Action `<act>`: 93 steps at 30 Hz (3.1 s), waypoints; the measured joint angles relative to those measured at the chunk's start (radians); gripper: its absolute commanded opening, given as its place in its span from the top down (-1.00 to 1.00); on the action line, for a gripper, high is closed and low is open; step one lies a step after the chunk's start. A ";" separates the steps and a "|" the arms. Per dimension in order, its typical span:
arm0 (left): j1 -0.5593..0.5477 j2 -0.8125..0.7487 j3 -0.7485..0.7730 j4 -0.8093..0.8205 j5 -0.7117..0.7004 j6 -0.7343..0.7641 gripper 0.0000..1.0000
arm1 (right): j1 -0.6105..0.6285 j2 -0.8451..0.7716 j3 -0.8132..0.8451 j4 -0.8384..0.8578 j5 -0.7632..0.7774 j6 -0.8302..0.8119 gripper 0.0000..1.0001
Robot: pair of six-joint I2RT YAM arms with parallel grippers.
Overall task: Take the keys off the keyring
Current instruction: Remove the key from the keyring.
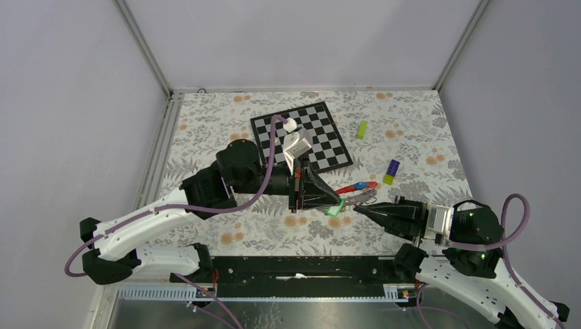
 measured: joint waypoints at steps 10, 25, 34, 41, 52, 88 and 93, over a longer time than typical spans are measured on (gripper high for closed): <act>0.000 0.000 0.000 -0.001 0.000 -0.008 1.00 | 0.000 -0.014 -0.008 0.023 0.005 -0.002 1.00; 0.000 0.000 0.000 0.017 -0.019 -0.017 1.00 | 0.000 -0.049 -0.054 0.113 0.030 0.027 0.42; 0.010 0.005 0.000 -0.008 -0.057 -0.004 1.00 | 0.000 -0.093 -0.010 0.066 0.030 0.019 0.38; 0.010 0.014 0.000 -0.008 -0.061 -0.004 1.00 | 0.000 -0.054 0.029 -0.006 0.048 0.028 0.47; 0.010 0.016 0.000 -0.008 -0.065 -0.004 1.00 | 0.000 0.008 0.024 -0.074 0.122 0.040 0.42; 0.010 0.016 0.000 -0.008 -0.068 -0.005 1.00 | 0.000 0.026 -0.024 -0.055 0.180 0.024 0.75; 0.010 0.015 0.000 -0.008 -0.067 -0.005 1.00 | 0.000 0.028 -0.024 -0.054 0.185 0.024 1.00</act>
